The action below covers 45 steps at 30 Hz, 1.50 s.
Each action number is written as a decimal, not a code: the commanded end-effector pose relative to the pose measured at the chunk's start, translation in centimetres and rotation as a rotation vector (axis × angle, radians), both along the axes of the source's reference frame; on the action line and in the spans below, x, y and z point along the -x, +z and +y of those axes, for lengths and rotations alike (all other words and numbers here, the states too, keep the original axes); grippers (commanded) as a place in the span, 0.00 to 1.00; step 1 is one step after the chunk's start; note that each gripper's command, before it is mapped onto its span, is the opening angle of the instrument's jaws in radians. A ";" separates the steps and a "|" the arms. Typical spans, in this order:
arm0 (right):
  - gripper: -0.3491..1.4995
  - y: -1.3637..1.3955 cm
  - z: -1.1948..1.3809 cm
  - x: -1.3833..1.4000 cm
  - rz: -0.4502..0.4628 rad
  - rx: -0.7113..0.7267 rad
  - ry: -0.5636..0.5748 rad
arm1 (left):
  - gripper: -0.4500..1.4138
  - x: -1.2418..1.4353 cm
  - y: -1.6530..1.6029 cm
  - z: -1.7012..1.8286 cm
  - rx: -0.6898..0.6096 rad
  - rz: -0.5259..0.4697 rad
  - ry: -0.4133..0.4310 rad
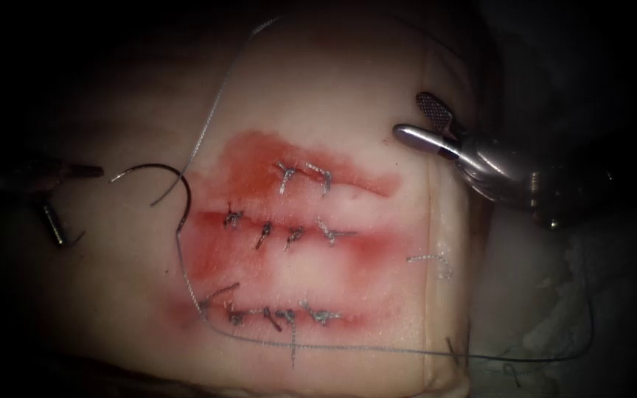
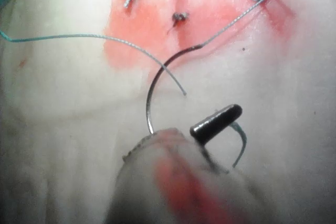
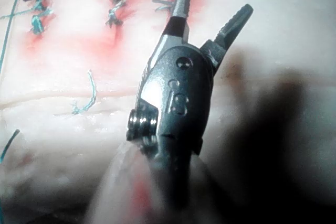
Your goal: Wound Closure
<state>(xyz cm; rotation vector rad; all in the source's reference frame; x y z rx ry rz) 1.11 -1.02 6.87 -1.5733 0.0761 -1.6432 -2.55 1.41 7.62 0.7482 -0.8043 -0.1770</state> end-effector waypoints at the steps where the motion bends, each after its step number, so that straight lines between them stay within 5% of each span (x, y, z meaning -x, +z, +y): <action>1: 0.95 0.03 -0.03 -0.07 0.003 0.001 -0.001 | 0.99 0.06 0.01 0.08 -0.003 -0.018 -0.015; 13: 0.95 0.03 -0.06 -0.09 0.008 -0.008 0.003 | 0.93 0.15 -0.15 0.44 -0.021 -0.093 -0.250; 18: 0.95 0.06 -0.09 -0.13 0.012 -0.015 0.007 | 0.73 0.32 0.27 0.28 0.150 0.072 -0.155; 22: 0.95 0.08 -0.13 -0.16 0.011 -0.011 0.009 | 0.70 0.47 0.48 0.29 0.204 0.182 -0.097; 27: 0.95 0.08 -0.15 -0.18 0.013 -0.015 0.011 | 0.55 0.66 0.64 0.35 0.211 0.221 -0.080; 30: 0.95 0.07 -0.16 -0.18 0.013 -0.015 0.011 | 0.56 0.72 0.87 0.39 0.238 0.307 -0.021; 37: 0.95 0.06 -0.17 -0.19 0.013 -0.015 0.011 | 0.38 0.61 1.10 0.36 0.206 0.358 0.057; 40: 0.95 0.05 -0.16 -0.18 0.013 -0.016 0.012 | 0.00 0.55 1.04 0.36 0.171 0.377 0.038; 45: 0.95 0.03 -0.15 -0.17 0.013 -0.019 0.012 | 0.00 0.44 0.73 0.48 0.060 0.464 -0.079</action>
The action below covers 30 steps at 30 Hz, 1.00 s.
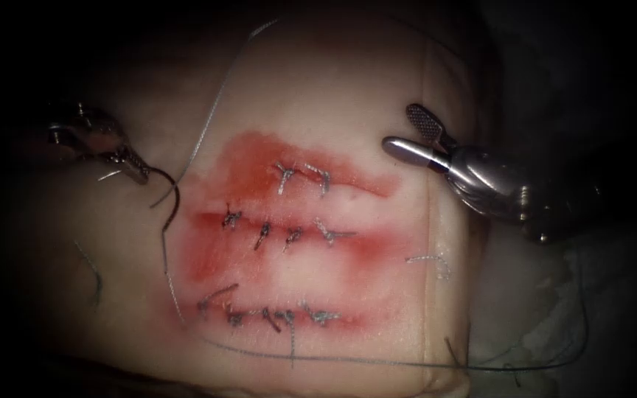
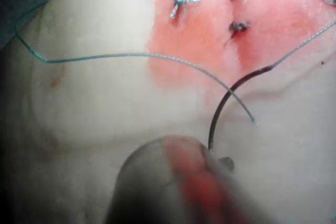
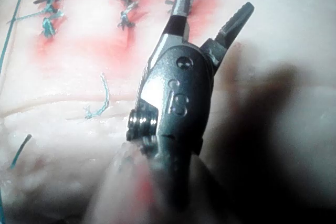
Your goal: Wound Closure
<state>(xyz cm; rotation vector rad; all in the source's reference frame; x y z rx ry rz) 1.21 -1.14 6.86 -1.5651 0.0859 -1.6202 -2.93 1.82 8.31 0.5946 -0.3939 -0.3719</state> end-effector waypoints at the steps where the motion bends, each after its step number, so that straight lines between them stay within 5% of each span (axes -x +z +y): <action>1: 0.95 0.03 -0.02 -0.07 0.003 -0.001 -0.001 | 0.00 0.04 -0.04 0.10 0.031 0.021 -0.042; 3: 0.95 0.01 -0.01 -0.07 0.003 -0.002 0.000 | 0.00 0.00 -0.21 0.16 0.099 0.098 -0.137; 4: 0.94 -0.02 0.00 -0.08 0.003 -0.005 0.002 | 0.00 0.00 -0.35 0.15 0.074 0.209 -0.312; 5: 0.94 -0.05 0.02 -0.08 0.003 -0.007 0.003 | 0.00 0.02 -0.40 0.12 0.041 0.244 -0.383; 10: 0.94 -0.21 0.09 -0.10 0.004 -0.027 0.018 | 0.00 0.16 -0.64 -0.11 -0.232 0.199 -0.562; 18: 0.90 -0.45 0.11 -0.17 0.005 -0.049 0.031 | 0.00 0.58 -0.90 -0.46 -0.754 -0.071 -0.701; 22: 0.91 -0.56 0.09 -0.22 0.021 -0.079 0.041 | 0.00 0.82 -1.17 -0.58 -1.025 -0.140 -0.694; 30: 0.91 -0.66 0.17 -0.19 0.043 -0.104 0.057 | 0.00 1.27 -1.76 -0.85 -1.213 -0.240 -0.637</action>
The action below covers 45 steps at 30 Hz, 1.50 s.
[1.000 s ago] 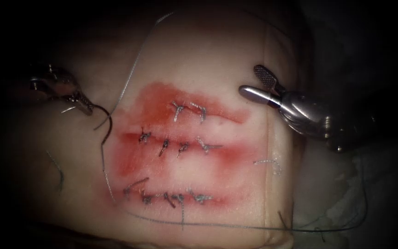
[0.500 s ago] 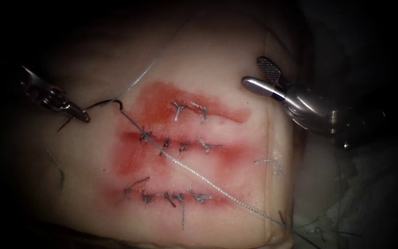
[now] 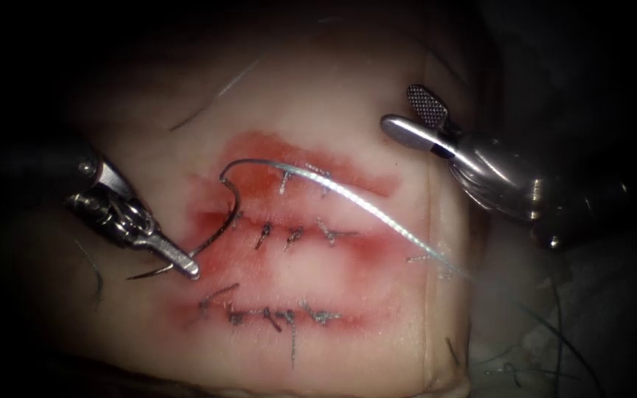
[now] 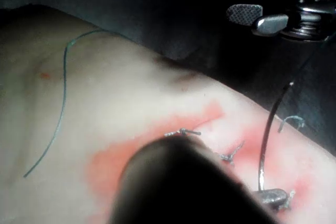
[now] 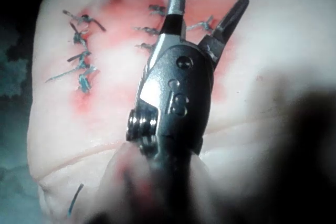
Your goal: Wound Closure
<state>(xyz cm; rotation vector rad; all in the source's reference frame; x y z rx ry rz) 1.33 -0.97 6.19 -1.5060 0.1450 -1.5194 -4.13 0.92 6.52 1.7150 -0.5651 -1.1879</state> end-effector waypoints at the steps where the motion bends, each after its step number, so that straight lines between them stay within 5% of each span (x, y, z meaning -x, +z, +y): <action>1: 0.91 0.00 0.02 -0.07 0.011 0.003 0.008 | 0.00 0.11 -0.03 0.08 -0.011 -0.017 -0.020; 3: 0.91 -0.04 0.06 -0.05 0.020 0.004 0.015 | 0.00 0.18 -0.18 0.15 -0.048 -0.064 -0.048; 6: 0.91 -0.14 0.19 0.02 0.046 0.008 0.038 | 0.00 0.23 -0.29 0.34 -0.001 -0.089 -0.200; 10: 0.90 -0.32 0.37 0.15 0.069 0.014 0.061 | 0.00 0.15 0.02 0.47 0.147 0.093 -0.256; 15: 0.83 -0.65 0.65 0.33 0.094 -0.001 0.084 | 0.17 -0.04 0.69 0.44 0.369 0.394 -0.157; 18: 0.74 -0.97 0.78 0.38 0.114 -0.034 0.111 | 0.05 -0.16 1.21 0.44 0.446 0.469 -0.085; 25: 0.65 -1.28 0.37 0.06 0.242 -0.083 0.049 | 0.00 -0.23 1.19 0.74 0.418 0.448 -0.092; 34: 0.73 -1.58 -0.50 -0.63 0.292 -0.170 -0.138 | 0.01 -0.16 1.02 0.89 0.213 0.525 -0.202; 40: 0.74 -1.35 -0.75 -1.05 0.268 -0.160 -0.129 | 0.00 -0.07 0.98 0.84 0.136 0.466 -0.237; 45: 0.74 -0.94 -0.57 -1.18 0.149 -0.126 0.042 | 0.00 0.02 0.79 0.80 0.093 0.416 -0.262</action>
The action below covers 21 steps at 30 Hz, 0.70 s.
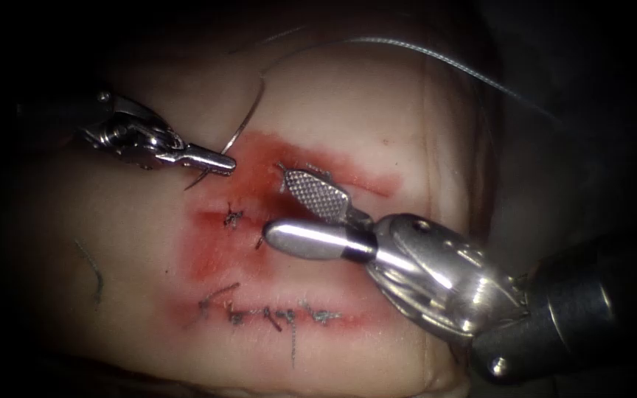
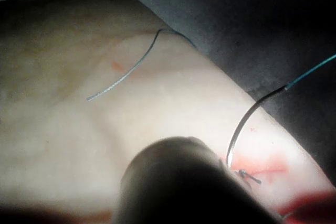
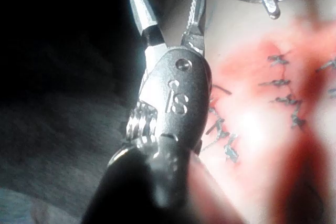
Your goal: Wound Closure
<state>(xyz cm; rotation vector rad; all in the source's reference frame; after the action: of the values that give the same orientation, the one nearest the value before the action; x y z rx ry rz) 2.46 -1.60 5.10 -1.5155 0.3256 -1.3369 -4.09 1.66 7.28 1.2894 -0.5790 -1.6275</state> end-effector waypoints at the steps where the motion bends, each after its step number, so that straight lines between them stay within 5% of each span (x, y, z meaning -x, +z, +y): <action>1: 0.74 0.21 0.12 -0.05 -0.056 0.021 0.048 | 0.00 0.08 -0.02 0.05 0.000 -0.006 -0.008; 10: 0.73 0.70 0.29 -0.08 -0.278 -0.014 0.224 | 0.05 0.35 -0.20 -0.12 0.038 0.006 -0.047; 21: 0.69 0.89 0.38 -0.26 -0.373 0.049 0.234 | 0.10 0.42 -0.22 -0.16 0.056 0.010 -0.054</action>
<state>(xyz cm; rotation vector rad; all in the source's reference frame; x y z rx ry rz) 2.64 -1.22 5.95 -1.2623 -0.1195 -1.4120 -4.45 1.43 7.03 1.2322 -0.6511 -1.6497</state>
